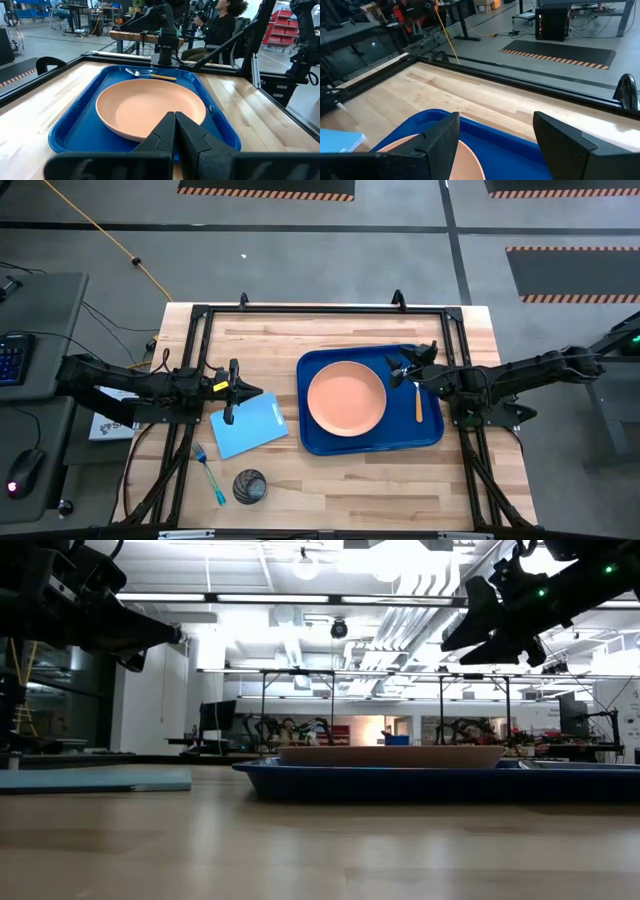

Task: Pick and place plate/cup/fork/spoon on tray
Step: Put the blue fork on the blue serving tray to the right of the pink plate

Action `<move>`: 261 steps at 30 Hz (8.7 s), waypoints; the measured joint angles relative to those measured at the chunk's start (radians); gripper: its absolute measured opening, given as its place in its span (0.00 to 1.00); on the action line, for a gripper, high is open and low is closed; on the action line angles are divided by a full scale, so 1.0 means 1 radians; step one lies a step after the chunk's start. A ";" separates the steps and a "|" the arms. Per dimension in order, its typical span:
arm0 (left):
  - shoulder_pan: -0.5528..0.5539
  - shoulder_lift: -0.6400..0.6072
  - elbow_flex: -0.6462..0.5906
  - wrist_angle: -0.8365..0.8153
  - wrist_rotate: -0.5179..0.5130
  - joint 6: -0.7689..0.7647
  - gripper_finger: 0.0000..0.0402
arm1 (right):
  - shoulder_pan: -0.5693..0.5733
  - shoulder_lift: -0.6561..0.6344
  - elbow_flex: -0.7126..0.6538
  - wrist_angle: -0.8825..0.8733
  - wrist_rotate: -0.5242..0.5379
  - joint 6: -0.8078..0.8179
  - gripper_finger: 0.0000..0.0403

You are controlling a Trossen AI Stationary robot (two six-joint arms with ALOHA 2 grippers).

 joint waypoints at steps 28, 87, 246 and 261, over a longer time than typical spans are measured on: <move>0.000 0.000 0.000 0.000 0.000 0.000 0.00 | 0.230 -0.134 0.000 0.045 -0.087 -0.290 0.61; -0.279 0.521 0.796 -1.016 0.100 -0.289 0.54 | 0.455 -0.373 0.000 -0.158 0.096 -0.268 0.61; -0.185 1.449 1.079 0.320 -0.732 1.971 0.00 | 0.137 0.457 -0.001 0.734 -0.622 0.230 0.61; -0.200 1.442 1.079 0.315 -0.896 1.954 0.00 | 0.138 0.397 0.000 0.707 -0.604 0.181 0.61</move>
